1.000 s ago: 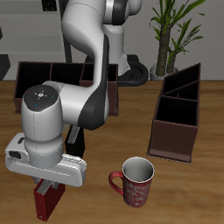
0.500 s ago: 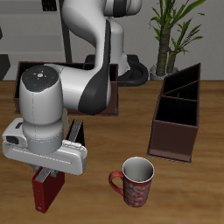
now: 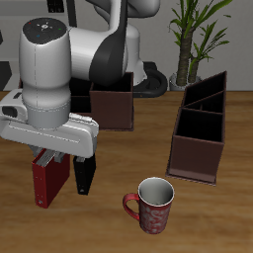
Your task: Place the red book into the left desk caddy's back compartment
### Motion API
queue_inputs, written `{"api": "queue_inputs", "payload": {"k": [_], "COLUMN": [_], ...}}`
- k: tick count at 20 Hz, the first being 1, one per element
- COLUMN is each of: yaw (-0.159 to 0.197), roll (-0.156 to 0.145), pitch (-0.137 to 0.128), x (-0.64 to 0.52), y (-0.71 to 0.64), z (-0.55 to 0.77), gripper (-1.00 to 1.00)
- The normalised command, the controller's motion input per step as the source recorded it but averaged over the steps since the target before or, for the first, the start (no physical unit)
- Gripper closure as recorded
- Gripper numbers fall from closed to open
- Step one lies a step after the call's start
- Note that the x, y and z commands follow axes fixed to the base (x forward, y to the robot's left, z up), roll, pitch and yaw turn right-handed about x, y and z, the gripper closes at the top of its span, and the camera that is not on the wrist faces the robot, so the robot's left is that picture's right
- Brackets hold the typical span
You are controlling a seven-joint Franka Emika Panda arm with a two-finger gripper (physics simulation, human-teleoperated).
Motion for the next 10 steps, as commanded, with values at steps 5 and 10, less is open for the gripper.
{"api": "queue_inputs", "payload": {"k": [5,10], "yaw": [0.008,0.001], "roll": [0.025,0.021], "pitch": [-0.039,-0.05], "x": [-0.48,-0.55], "y": [0.15,0.16], "z": [0.57,0.64], "gripper": [1.0,1.0]}}
